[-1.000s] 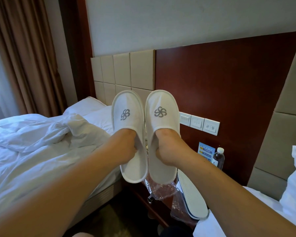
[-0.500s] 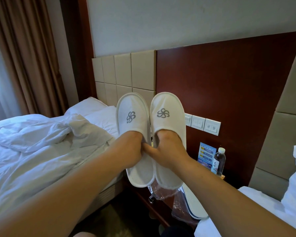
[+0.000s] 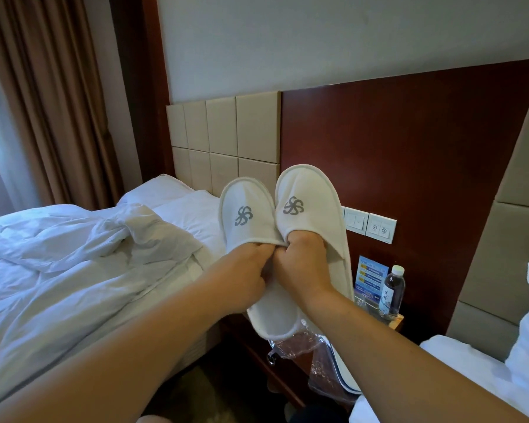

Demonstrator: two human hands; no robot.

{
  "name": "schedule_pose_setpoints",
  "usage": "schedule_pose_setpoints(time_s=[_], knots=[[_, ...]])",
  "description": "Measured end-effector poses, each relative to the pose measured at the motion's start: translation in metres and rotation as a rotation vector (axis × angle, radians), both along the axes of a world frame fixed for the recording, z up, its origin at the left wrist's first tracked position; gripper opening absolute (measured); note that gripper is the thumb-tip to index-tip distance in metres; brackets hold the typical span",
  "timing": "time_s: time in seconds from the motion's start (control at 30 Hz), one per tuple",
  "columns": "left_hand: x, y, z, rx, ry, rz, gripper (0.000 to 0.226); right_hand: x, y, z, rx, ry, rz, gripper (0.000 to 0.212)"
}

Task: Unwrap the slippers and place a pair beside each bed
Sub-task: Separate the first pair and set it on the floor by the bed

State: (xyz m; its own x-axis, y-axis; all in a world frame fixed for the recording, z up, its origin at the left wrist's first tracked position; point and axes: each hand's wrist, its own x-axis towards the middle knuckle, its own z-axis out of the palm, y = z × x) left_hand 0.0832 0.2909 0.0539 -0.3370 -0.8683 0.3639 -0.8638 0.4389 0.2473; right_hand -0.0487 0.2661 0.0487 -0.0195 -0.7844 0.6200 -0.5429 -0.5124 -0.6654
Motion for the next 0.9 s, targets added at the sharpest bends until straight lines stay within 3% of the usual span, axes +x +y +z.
schedule_pose_setpoints(time_s=[0.07,0.1,0.17,0.23,0.27,0.33,0.4,0.47,0.57,0.67,0.9], knots=[[0.004,0.008,-0.002,-0.061,0.222,-0.150,0.043,-0.008,-0.005,0.006,0.034,-0.026,-0.028,0.007],[0.007,0.011,-0.002,-0.115,0.383,-0.164,0.038,-0.012,-0.008,0.008,0.023,-0.004,-0.060,0.014],[0.014,0.008,0.001,-0.325,0.631,-0.075,0.025,-0.017,-0.012,0.011,-0.065,0.072,-0.119,0.030],[0.024,0.000,0.010,-0.440,0.729,0.120,0.017,-0.015,-0.009,0.012,-0.175,0.066,-0.115,0.039],[0.031,-0.007,0.014,-0.376,0.743,0.235,0.014,-0.013,-0.008,0.011,-0.208,0.062,-0.088,0.040],[0.044,-0.020,0.015,-0.108,0.776,0.417,0.039,-0.008,-0.003,0.012,-0.239,0.083,-0.051,0.043],[0.053,-0.031,0.010,0.062,0.767,0.483,0.049,-0.004,-0.002,0.010,-0.290,0.136,-0.002,0.046],[0.057,-0.040,0.004,0.045,0.723,0.461,0.057,-0.002,0.002,0.012,-0.303,0.207,0.028,0.038],[0.061,-0.046,0.001,0.005,0.801,0.455,0.063,-0.002,0.002,0.016,-0.277,0.360,0.023,0.016],[0.064,-0.053,-0.002,0.064,0.874,0.463,0.067,-0.003,-0.003,0.019,-0.299,0.460,-0.073,0.027],[0.062,-0.064,-0.002,0.128,0.894,0.507,0.082,0.000,0.000,0.028,-0.309,0.307,0.008,0.027]])
